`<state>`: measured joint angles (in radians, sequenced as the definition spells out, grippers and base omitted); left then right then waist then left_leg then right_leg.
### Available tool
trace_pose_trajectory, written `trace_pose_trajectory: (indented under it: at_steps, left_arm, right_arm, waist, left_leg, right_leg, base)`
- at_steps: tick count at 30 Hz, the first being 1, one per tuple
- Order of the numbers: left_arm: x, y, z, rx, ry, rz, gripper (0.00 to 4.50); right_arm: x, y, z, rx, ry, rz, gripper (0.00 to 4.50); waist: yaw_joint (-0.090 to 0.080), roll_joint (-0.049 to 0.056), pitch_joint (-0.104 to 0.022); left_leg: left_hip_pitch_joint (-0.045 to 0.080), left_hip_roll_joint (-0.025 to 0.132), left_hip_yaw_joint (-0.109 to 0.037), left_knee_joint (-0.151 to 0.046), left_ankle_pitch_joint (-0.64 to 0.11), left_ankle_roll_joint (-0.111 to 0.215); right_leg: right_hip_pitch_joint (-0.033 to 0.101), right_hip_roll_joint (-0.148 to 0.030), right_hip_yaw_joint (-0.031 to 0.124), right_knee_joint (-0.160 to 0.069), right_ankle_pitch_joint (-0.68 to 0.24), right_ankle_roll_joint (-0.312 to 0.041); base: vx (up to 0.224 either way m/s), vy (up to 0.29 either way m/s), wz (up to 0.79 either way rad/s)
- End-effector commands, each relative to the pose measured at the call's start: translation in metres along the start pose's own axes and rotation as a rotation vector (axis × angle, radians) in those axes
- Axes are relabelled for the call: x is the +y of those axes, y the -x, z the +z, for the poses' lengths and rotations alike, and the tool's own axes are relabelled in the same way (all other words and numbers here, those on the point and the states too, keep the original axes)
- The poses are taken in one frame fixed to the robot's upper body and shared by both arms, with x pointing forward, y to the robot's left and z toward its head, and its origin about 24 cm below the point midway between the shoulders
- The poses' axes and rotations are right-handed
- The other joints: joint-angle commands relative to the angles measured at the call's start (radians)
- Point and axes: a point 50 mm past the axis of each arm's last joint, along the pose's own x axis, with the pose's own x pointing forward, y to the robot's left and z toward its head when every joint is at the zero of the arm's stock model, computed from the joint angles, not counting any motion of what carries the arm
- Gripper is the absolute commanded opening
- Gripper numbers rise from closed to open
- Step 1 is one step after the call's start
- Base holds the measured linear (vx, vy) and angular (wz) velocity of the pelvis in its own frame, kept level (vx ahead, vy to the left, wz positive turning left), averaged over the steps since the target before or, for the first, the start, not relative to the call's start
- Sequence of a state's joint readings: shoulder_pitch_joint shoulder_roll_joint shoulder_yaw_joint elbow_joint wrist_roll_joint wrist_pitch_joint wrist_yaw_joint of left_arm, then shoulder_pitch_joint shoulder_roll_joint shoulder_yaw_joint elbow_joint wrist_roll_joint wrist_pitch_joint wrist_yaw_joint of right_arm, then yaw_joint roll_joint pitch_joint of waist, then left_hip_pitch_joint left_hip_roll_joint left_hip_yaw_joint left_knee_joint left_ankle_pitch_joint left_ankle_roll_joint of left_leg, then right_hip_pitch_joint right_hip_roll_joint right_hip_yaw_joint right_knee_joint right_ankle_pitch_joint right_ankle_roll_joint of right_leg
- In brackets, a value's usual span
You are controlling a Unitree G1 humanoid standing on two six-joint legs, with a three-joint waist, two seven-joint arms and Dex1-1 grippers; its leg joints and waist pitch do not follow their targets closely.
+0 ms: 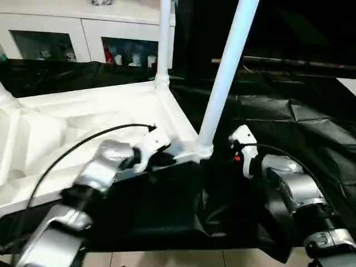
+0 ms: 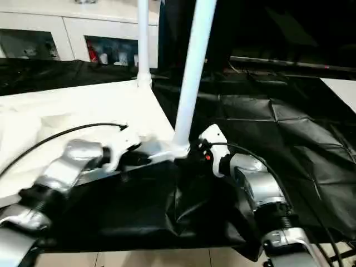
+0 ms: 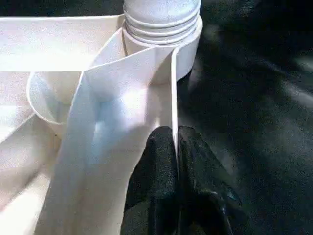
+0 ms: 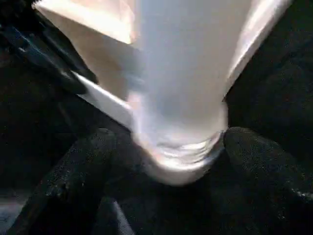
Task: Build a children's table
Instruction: Rotate leg to tighten
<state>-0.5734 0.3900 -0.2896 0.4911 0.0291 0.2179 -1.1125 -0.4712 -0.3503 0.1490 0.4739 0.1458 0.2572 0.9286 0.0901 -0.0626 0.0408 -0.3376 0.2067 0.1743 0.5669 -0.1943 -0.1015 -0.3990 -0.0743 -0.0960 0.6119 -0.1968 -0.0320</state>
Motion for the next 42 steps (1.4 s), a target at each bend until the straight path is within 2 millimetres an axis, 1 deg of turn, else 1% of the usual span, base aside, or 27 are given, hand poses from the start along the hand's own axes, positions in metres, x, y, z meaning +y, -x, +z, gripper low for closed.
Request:
trace_pose_trajectory:
  at_steps: [1,2,3,5,7,10,12,14,15,17,19,20,22,27,29,31,32,33,34,35,36,37,38,39,40,41,42]
  left_arm:
    - [-0.016,-0.006,-0.007,0.004,0.023,-0.138,0.00]
    - [-0.018,-0.006,-0.007,0.008,0.024,-0.147,0.00]
    - [-0.019,-0.005,-0.008,0.014,0.025,-0.155,0.00]
    - [-0.019,-0.005,-0.008,0.015,0.026,-0.154,0.00]
    - [-0.019,-0.005,-0.009,0.016,0.025,-0.145,0.00]
    - [-0.019,-0.004,-0.008,0.015,0.025,-0.145,0.00]
    - [-0.020,-0.004,-0.008,0.014,0.025,-0.149,0.00]
    - [-0.021,-0.004,-0.007,0.014,0.026,-0.150,0.00]
    - [-0.021,-0.003,-0.008,0.015,0.027,-0.151,0.00]
    - [-0.021,-0.003,-0.007,0.015,0.027,-0.151,0.00]
    - [-0.021,-0.004,-0.007,0.015,0.028,-0.152,0.00]
    - [-0.021,-0.003,-0.007,0.015,0.028,-0.152,0.00]
    - [-0.021,-0.003,-0.007,0.015,0.028,-0.153,0.00]
    - [-0.021,-0.002,-0.009,0.022,0.032,-0.152,0.00]
    - [-0.021,-0.002,-0.009,0.023,0.039,-0.142,0.00]
    - [-0.018,-0.005,-0.010,0.032,0.047,-0.106,0.00]
    - [-0.015,-0.007,-0.010,0.033,0.052,-0.075,0.00]
    - [-0.009,-0.013,-0.009,0.036,0.066,0.006,0.00]
    - [-0.005,-0.018,-0.007,0.034,0.073,0.066,0.00]
    - [-0.002,-0.022,-0.006,0.034,0.077,0.103,0.00]
    - [0.003,-0.032,-0.001,0.034,0.105,0.178,0.00]
    - [0.003,-0.033,-0.001,0.034,0.108,0.185,0.00]
    - [0.004,-0.036,0.001,0.031,0.113,0.200,0.00]
    - [0.004,-0.042,0.005,0.026,0.124,0.223,0.00]
    - [0.004,-0.048,0.009,0.019,0.126,0.235,0.00]
    - [0.004,-0.052,0.013,0.015,0.127,0.242,0.00]
    - [0.004,-0.052,0.013,0.015,0.127,0.242,0.00]
  right_arm:
    - [0.002,0.000,0.004,0.002,0.020,0.027,3.89]
    - [0.003,-0.001,0.004,0.004,0.024,0.032,3.89]
    - [0.004,-0.003,0.003,0.008,0.032,0.037,3.89]
    - [0.005,-0.004,0.003,0.013,0.036,0.042,3.89]
    - [0.006,-0.004,0.002,0.022,0.048,0.047,3.89]
    - [0.005,-0.004,0.001,0.021,0.044,0.046,3.89]
    - [0.006,-0.004,0.001,0.010,0.033,0.053,3.89]
    - [0.006,-0.004,0.001,0.003,0.032,0.055,3.63]
    - [0.007,-0.005,0.002,-0.004,0.027,0.063,3.63]
    - [0.007,-0.005,0.002,-0.009,0.026,0.063,3.44]
    - [0.008,-0.005,0.002,-0.016,0.024,0.065,3.22]
    - [0.008,-0.005,0.002,-0.016,0.025,0.065,3.17]
    - [0.008,-0.006,0.001,-0.017,0.023,0.068,2.91]
    - [0.010,-0.007,-0.001,-0.013,0.016,0.070,2.76]
    - [0.008,-0.009,-0.005,-0.003,-0.005,0.024,2.75]
    - [0.004,-0.012,-0.010,0.012,-0.017,-0.053,2.74]
    - [0.002,-0.014,-0.011,0.014,-0.027,-0.089,2.74]
    - [-0.002,-0.017,-0.016,0.023,-0.055,-0.180,2.74]
    - [-0.005,-0.020,-0.018,0.017,-0.098,-0.260,2.74]
    - [-0.006,-0.023,-0.019,0.015,-0.129,-0.311,2.74]
    - [-0.009,-0.029,-0.021,0.015,-0.197,-0.443,2.74]
    - [-0.009,-0.030,-0.022,0.015,-0.205,-0.459,2.73]
    - [-0.009,-0.032,-0.023,0.019,-0.225,-0.500,2.73]
    - [-0.007,-0.037,-0.023,0.027,-0.247,-0.533,2.73]
    - [-0.004,-0.043,-0.022,0.031,-0.248,-0.545,2.73]
    - [-0.001,-0.048,-0.020,0.033,-0.246,-0.551,2.73]
    - [-0.001,-0.048,-0.020,0.033,-0.246,-0.551,2.73]
  waist:
    - [0.004,0.002,-0.055]
    - [0.004,0.002,-0.054]
    - [0.005,0.004,-0.055]
    - [0.004,0.003,-0.054]
    - [0.005,0.002,-0.054]
    - [0.005,0.002,-0.053]
    - [0.005,0.001,-0.054]
    - [0.004,0.002,-0.055]
    - [0.004,0.002,-0.055]
    - [0.004,0.002,-0.056]
    - [0.004,0.002,-0.056]
    - [0.004,0.002,-0.056]
    - [0.003,0.002,-0.055]
    - [0.003,0.001,-0.057]
    - [0.002,0.002,-0.056]
    - [0.000,0.002,-0.055]
    - [-0.002,-0.002,-0.052]
    - [-0.004,0.002,-0.048]
    - [-0.005,0.001,-0.046]
    - [-0.005,0.001,-0.045]
    - [-0.005,0.002,-0.043]
    - [-0.008,0.001,-0.043]
    - [-0.007,0.001,-0.044]
    - [-0.007,0.000,-0.044]
    - [-0.004,0.006,-0.045]
    - [-0.005,0.003,-0.045]
    - [-0.005,0.002,-0.047]
  left_leg:
    - [-0.006,0.030,-0.002,-0.053,-0.085,0.068]
    - [-0.006,0.031,-0.001,-0.053,-0.082,0.071]
    - [-0.005,0.032,-0.001,-0.053,-0.082,0.071]
    - [-0.007,0.031,-0.002,-0.053,-0.078,0.069]
    - [-0.007,0.030,-0.001,-0.052,-0.083,0.064]
    - [-0.008,0.029,-0.002,-0.053,-0.094,0.056]
    - [-0.007,0.030,-0.002,-0.053,-0.090,0.055]
    - [-0.008,0.030,-0.002,-0.052,-0.078,0.059]
    - [-0.007,0.030,-0.002,-0.052,-0.076,0.060]
    - [-0.007,0.029,-0.001,-0.051,-0.072,0.064]
    - [-0.009,0.028,-0.001,-0.050,-0.070,0.065]
    - [-0.008,0.029,-0.001,-0.050,-0.073,0.064]
    - [-0.008,0.029,-0.002,-0.051,-0.079,0.062]
    - [-0.009,0.028,-0.002,-0.049,-0.069,0.063]
    - [-0.008,0.028,-0.001,-0.049,-0.068,0.064]
    - [-0.007,0.028,-0.001,-0.050,-0.079,0.058]
    - [-0.009,0.027,-0.002,-0.052,-0.100,0.050]
    - [-0.004,0.026,-0.001,-0.055,-0.132,0.035]
    - [-0.003,0.026,-0.003,-0.056,-0.164,0.017]
    - [0.000,0.026,-0.005,-0.058,-0.180,0.011]
    - [0.006,0.025,-0.006,-0.059,-0.209,-0.001]
    - [0.007,0.026,-0.007,-0.060,-0.219,-0.007]
    - [0.007,0.026,-0.009,-0.060,-0.229,-0.012]
    - [0.007,0.026,-0.009,-0.061,-0.236,-0.011]
    - [0.009,0.025,-0.010,-0.060,-0.239,-0.011]
    - [0.007,0.024,-0.009,-0.060,-0.236,-0.006]
    - [0.006,0.024,-0.009,-0.060,-0.229,-0.004]
  right_leg:
    - [0.057,-0.074,0.062,-0.065,-0.123,-0.186]
    - [0.056,-0.074,0.062,-0.063,-0.103,-0.197]
    - [0.056,-0.073,0.061,-0.061,-0.095,-0.202]
    - [0.058,-0.073,0.061,-0.060,-0.082,-0.205]
    - [0.060,-0.074,0.062,-0.061,-0.089,-0.201]
    - [0.061,-0.075,0.062,-0.065,-0.123,-0.186]
    - [0.061,-0.075,0.062,-0.063,-0.119,-0.183]
    - [0.062,-0.074,0.062,-0.060,-0.096,-0.188]
    - [0.061,-0.074,0.062,-0.059,-0.091,-0.191]
    - [0.061,-0.073,0.062,-0.058,-0.075,-0.197]
    - [0.063,-0.074,0.062,-0.058,-0.073,-0.198]
    - [0.063,-0.074,0.062,-0.058,-0.077,-0.198]
    - [0.062,-0.073,0.062,-0.060,-0.088,-0.195]
    - [0.063,-0.073,0.062,-0.057,-0.077,-0.195]
    - [0.062,-0.073,0.062,-0.057,-0.076,-0.198]
    - [0.061,-0.073,0.062,-0.060,-0.098,-0.194]
    - [0.061,-0.073,0.061,-0.065,-0.138,-0.186]
    - [0.055,-0.074,0.061,-0.076,-0.208,-0.168]
    - [0.055,-0.075,0.060,-0.082,-0.283,-0.146]
    - [0.053,-0.077,0.059,-0.088,-0.324,-0.134]
    - [0.047,-0.075,0.058,-0.094,-0.384,-0.114]
    - [0.046,-0.076,0.059,-0.096,-0.403,-0.107]
    - [0.046,-0.079,0.059,-0.099,-0.427,-0.095]
    - [0.044,-0.079,0.059,-0.102,-0.435,-0.085]
    - [0.043,-0.080,0.058,-0.101,-0.433,-0.082]
    - [0.043,-0.078,0.059,-0.102,-0.424,-0.078]
    - [0.044,-0.078,0.059,-0.102,-0.416,-0.076]
  base:
    - [0.000,0.000,0.00]
    - [0.000,0.000,0.00]
    - [0.000,0.000,0.00]
    - [0.000,0.000,0.00]
    - [0.000,0.000,0.00]
    - [0.000,0.000,0.00]
    - [0.000,0.000,0.00]
    - [0.000,0.000,0.00]
    - [0.000,0.000,0.00]
    - [0.000,0.000,0.00]
    - [0.000,0.000,0.00]
    - [0.000,0.000,0.00]
    - [0.000,0.000,0.00]
    - [0.000,0.000,0.00]
    - [0.000,0.000,0.00]
    - [0.000,0.000,0.00]
    - [0.000,0.000,0.00]
    - [0.000,0.000,0.00]
    - [0.000,0.000,0.00]
    - [0.000,0.000,0.00]
    - [0.000,0.000,0.00]
    - [0.000,0.000,0.00]
    - [0.000,0.000,0.00]
    - [0.000,0.000,0.00]
    - [0.000,0.000,0.00]
    - [0.000,0.000,0.00]
    - [0.000,0.000,0.00]
